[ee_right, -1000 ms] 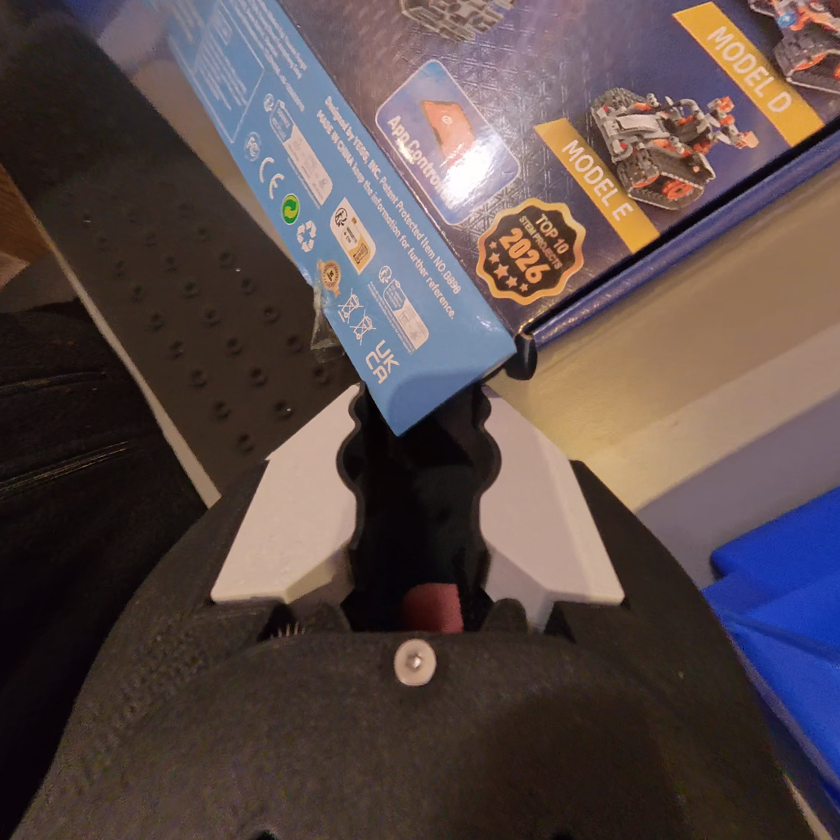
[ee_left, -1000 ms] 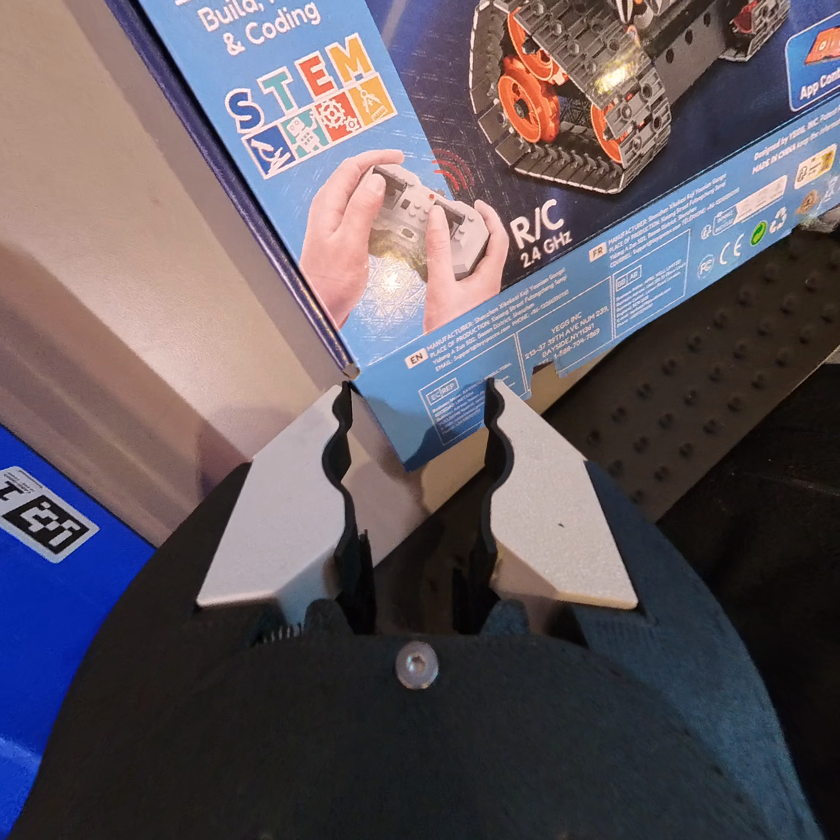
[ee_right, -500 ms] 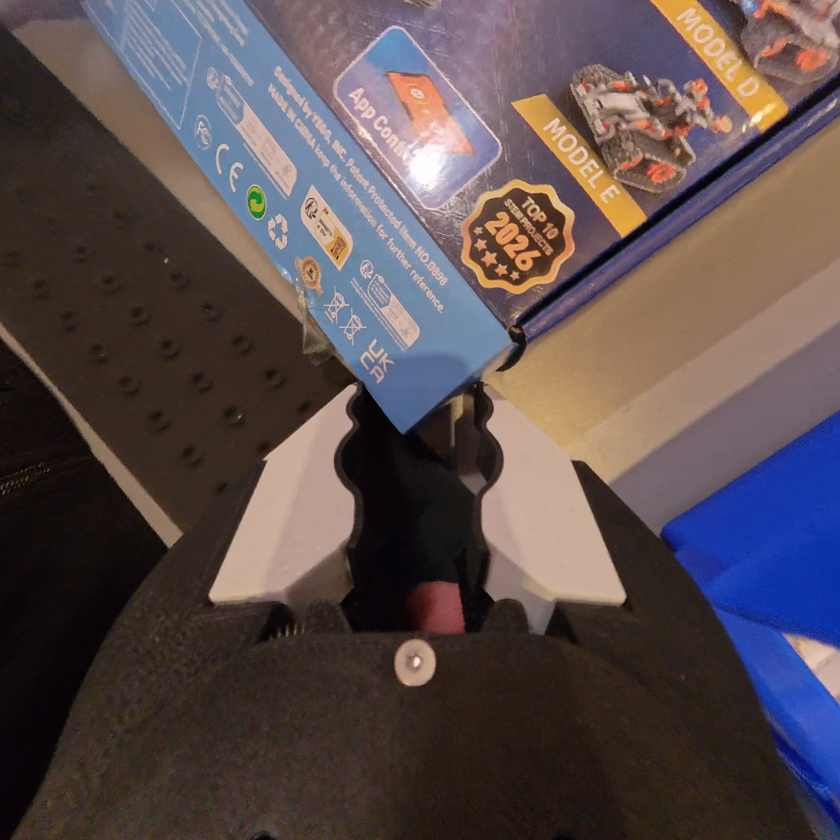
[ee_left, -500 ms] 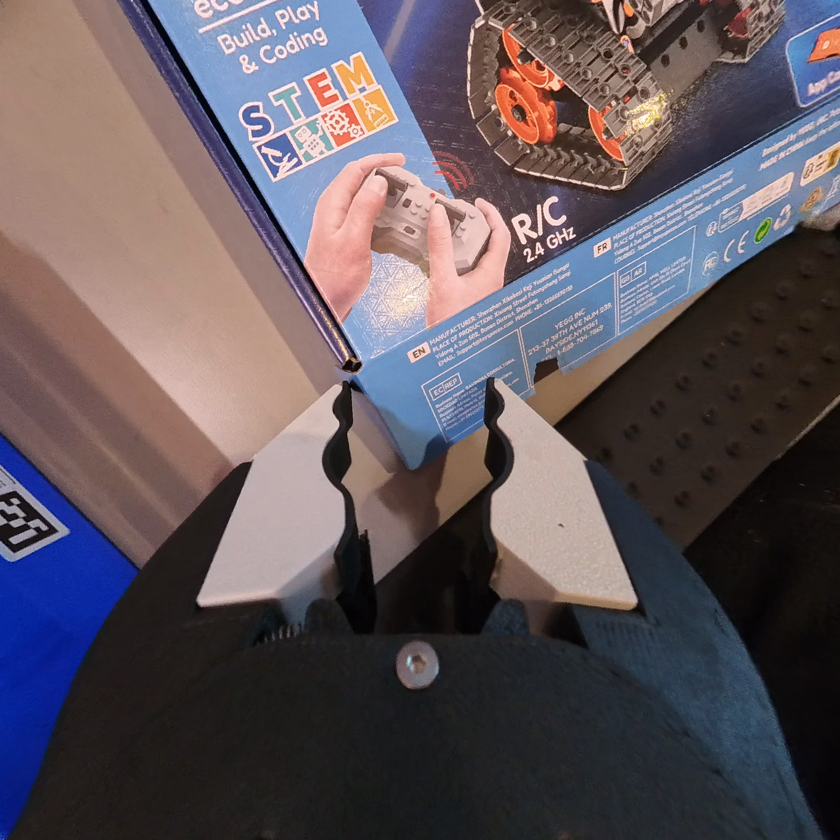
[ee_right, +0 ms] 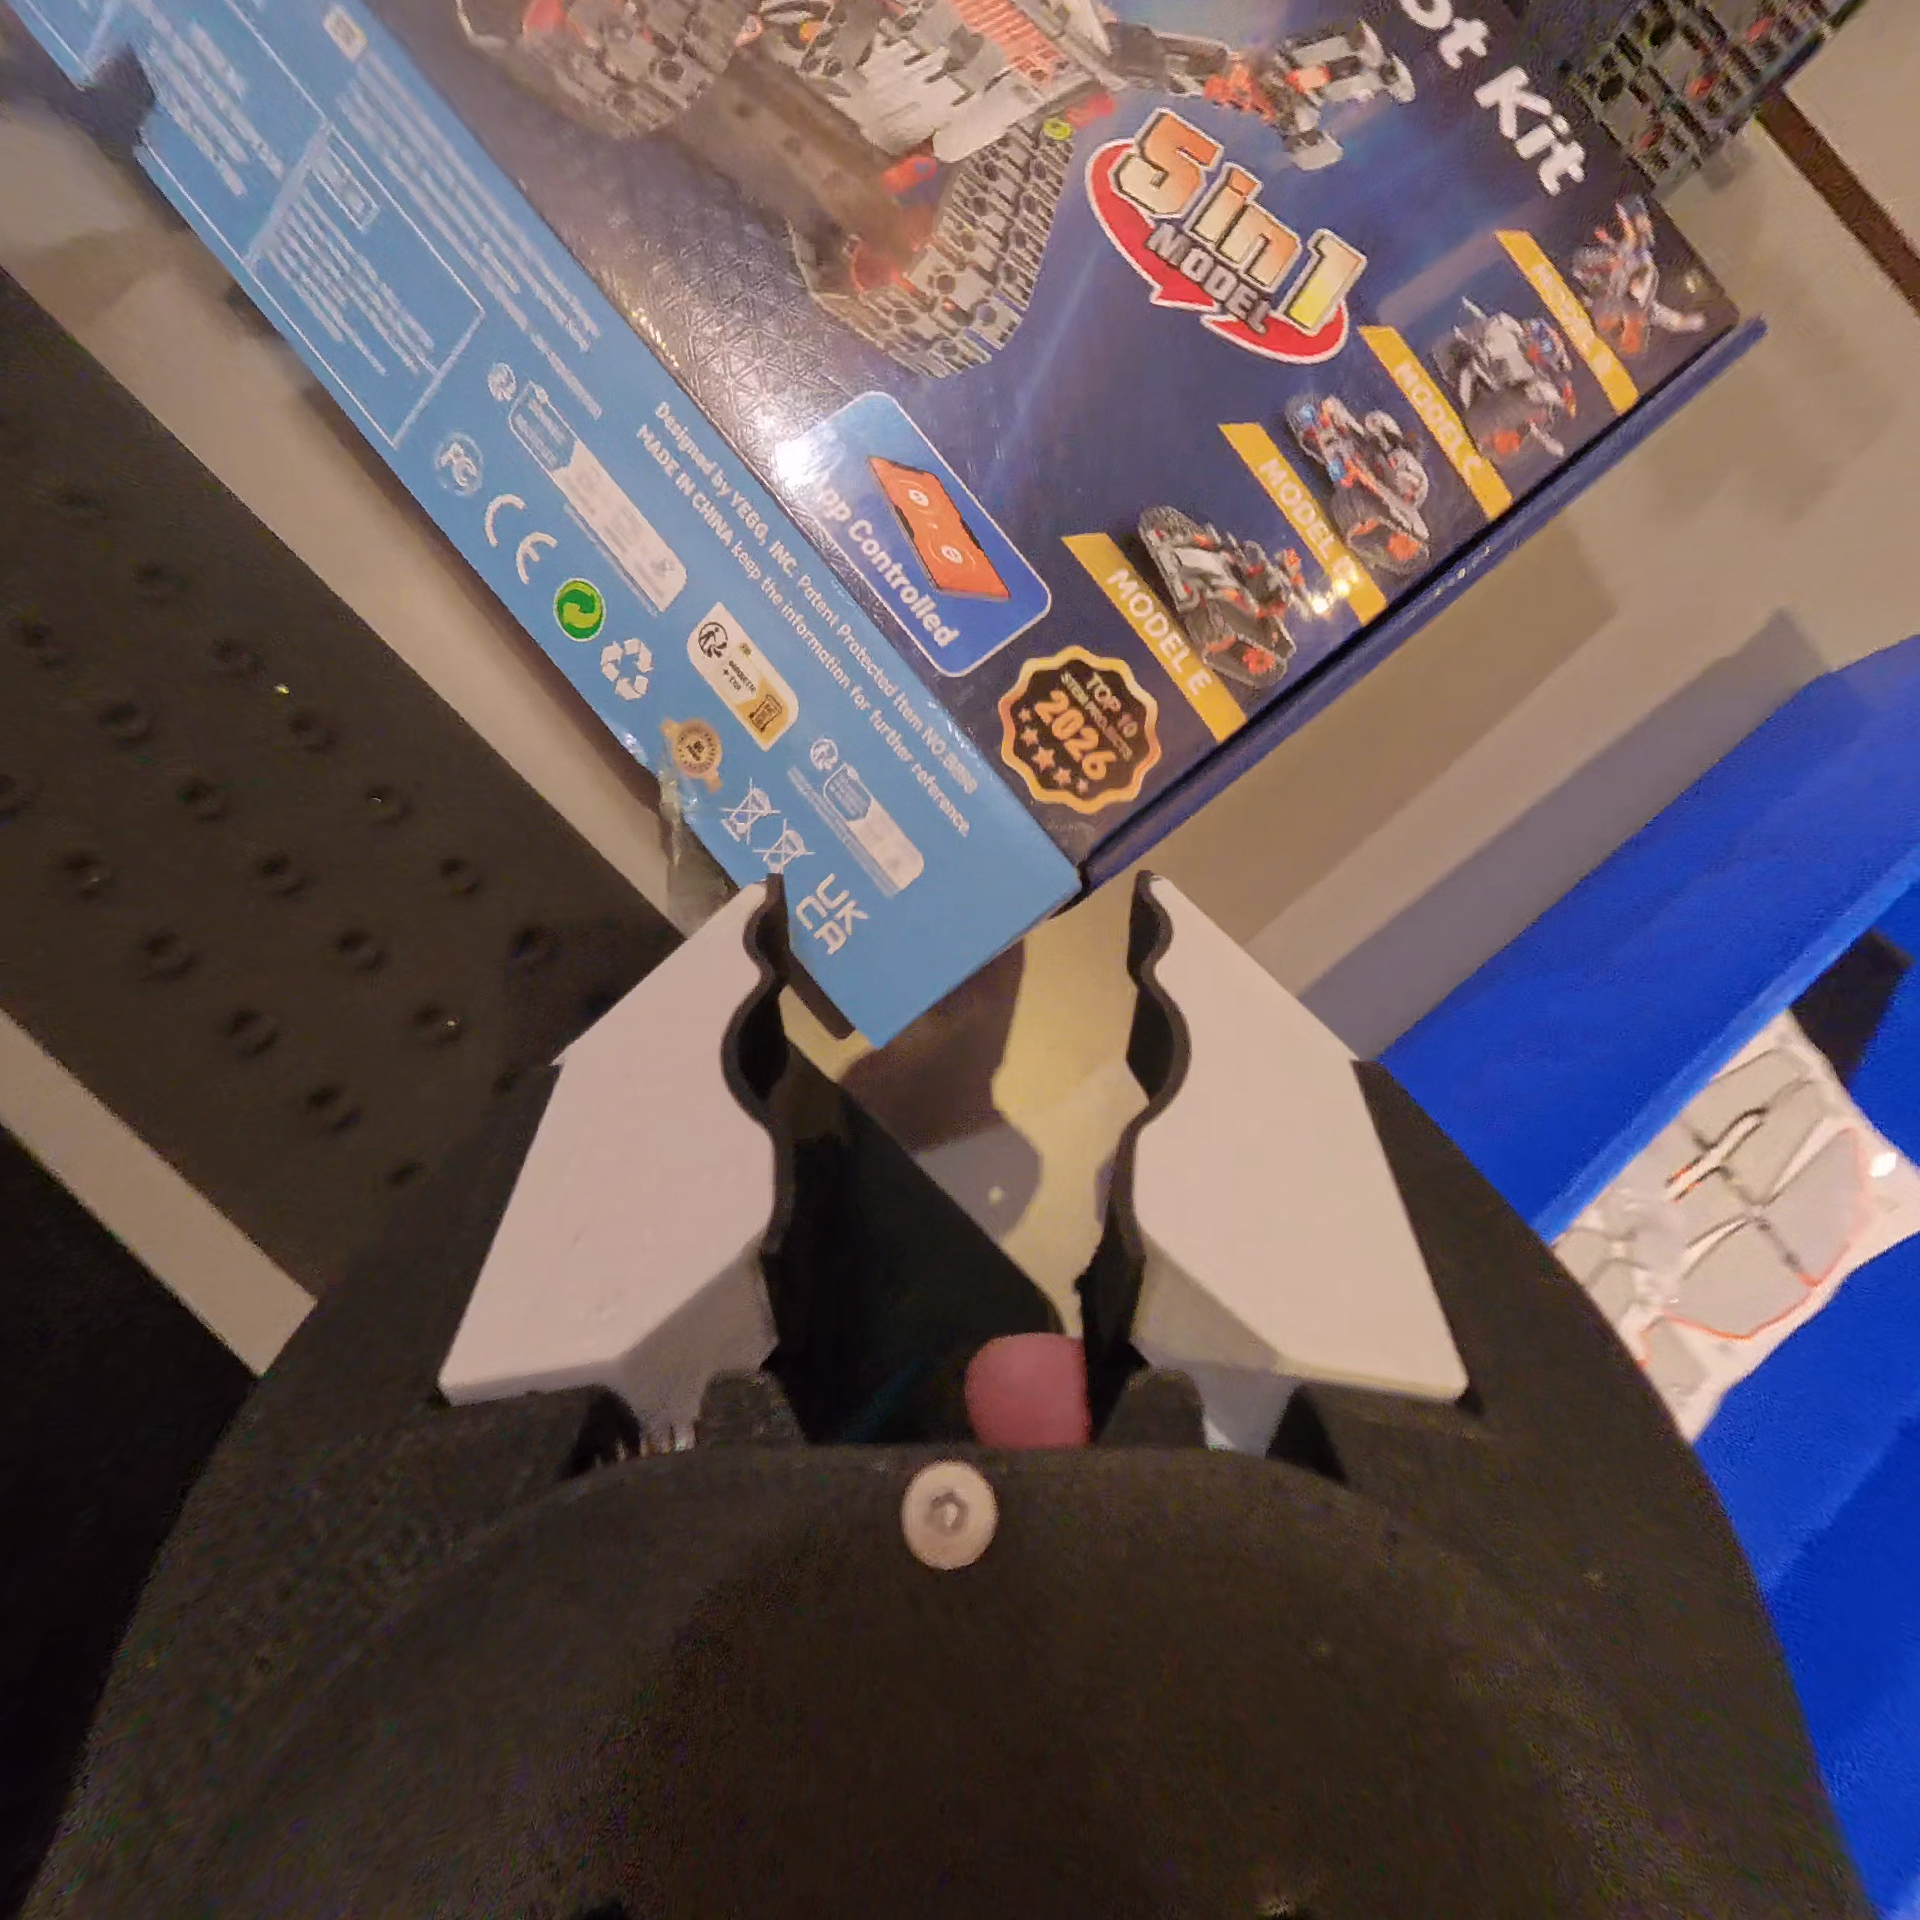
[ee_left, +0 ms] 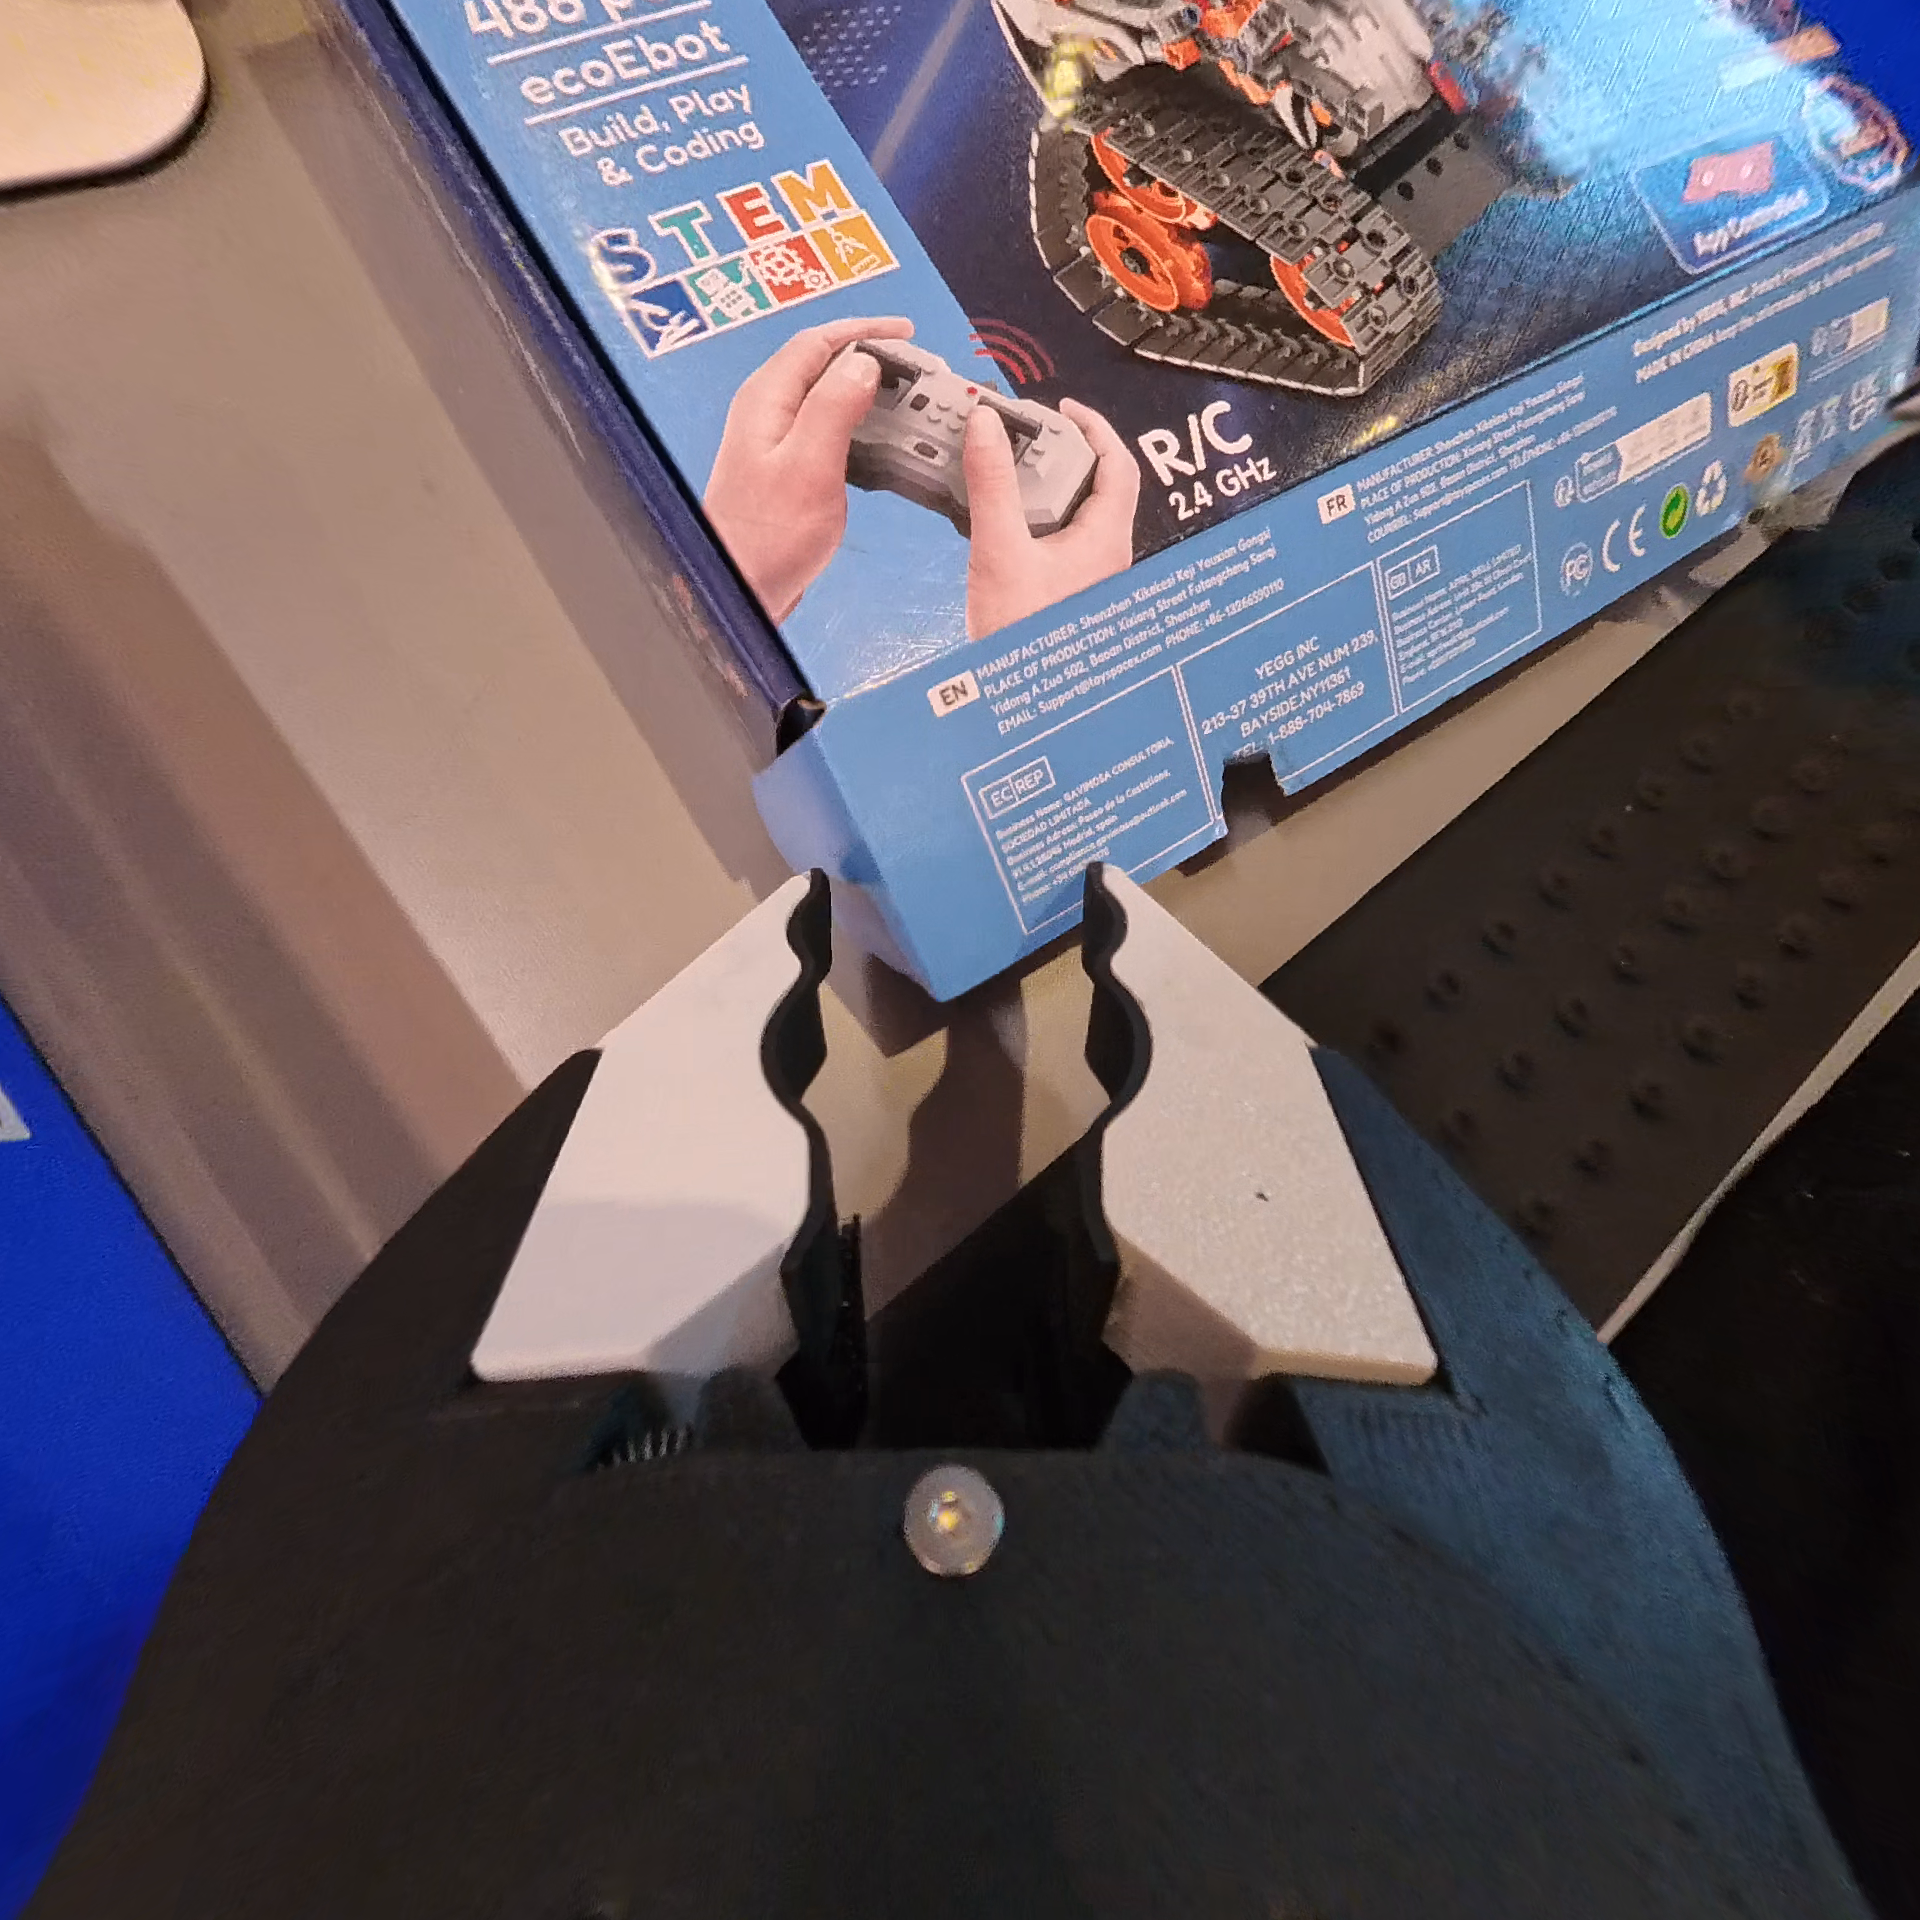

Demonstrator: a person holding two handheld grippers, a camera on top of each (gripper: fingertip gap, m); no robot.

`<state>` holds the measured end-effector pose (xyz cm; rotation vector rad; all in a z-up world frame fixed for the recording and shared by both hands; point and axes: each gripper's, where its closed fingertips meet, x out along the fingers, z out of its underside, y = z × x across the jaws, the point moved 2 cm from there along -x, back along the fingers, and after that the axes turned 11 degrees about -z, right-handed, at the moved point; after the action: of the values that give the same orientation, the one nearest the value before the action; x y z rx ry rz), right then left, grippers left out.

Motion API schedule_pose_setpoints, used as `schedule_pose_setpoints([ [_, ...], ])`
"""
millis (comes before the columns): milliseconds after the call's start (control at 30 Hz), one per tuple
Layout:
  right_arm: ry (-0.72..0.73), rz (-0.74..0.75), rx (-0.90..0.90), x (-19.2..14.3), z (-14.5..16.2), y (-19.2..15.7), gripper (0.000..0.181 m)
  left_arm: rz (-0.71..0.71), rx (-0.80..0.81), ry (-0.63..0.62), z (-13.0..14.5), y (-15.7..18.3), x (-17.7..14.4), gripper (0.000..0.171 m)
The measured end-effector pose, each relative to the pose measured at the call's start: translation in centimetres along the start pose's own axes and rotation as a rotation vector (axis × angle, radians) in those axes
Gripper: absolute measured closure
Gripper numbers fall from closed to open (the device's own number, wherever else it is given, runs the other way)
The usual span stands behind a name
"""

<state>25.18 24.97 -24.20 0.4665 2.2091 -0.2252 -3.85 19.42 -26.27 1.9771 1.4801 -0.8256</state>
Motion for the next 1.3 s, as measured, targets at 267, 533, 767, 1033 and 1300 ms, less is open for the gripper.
schedule_pose_setpoints([
  [267, -0.143, 0.079, -0.143, 0.2, -1.6, 1.4, 0.091, -0.125, 0.069, 0.127, -1.0, -1.5, -0.6, 0.127],
  [533, -0.404, -0.004, -0.232, 2.2, -1.4, 1.8, 0.104, -0.118, 0.195, 0.160, -1.6, -1.2, -0.3, 0.137],
  [767, -0.564, 0.037, -0.314, 2.8, -1.6, 2.5, 0.108, -0.083, 0.175, 0.215, -1.7, -1.0, 0.3, 0.143],
  [1033, -0.631, 0.006, -0.333, 2.6, -1.4, 2.5, 0.107, -0.005, 0.143, 0.183, -0.1, -0.5, -0.6, 0.152],
  [1300, -0.728, 0.028, -0.339, 2.5, -1.1, 3.1, 0.107, 0.118, 0.031, 0.169, -0.3, 0.3, -0.8, 0.147],
])
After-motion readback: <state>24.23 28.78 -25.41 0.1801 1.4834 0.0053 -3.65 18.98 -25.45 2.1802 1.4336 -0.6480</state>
